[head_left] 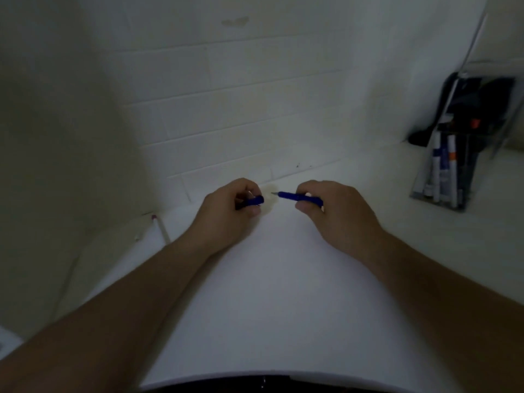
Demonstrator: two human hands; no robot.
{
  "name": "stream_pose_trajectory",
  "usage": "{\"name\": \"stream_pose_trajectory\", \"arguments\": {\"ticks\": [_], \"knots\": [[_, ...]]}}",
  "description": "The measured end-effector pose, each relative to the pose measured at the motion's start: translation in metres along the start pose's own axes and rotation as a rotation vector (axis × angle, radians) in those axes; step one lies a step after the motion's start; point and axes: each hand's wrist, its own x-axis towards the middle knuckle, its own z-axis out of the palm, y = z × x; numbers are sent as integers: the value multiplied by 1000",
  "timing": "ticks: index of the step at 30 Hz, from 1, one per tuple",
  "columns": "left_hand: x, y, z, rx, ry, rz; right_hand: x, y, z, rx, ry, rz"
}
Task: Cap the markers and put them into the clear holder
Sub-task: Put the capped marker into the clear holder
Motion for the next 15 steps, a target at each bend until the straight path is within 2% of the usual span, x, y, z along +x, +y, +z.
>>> {"name": "stream_pose_trajectory", "arguments": {"ticks": [15], "knots": [[-1, 2, 4, -42, 35, 46, 3, 2, 7, -54, -41, -24]]}}
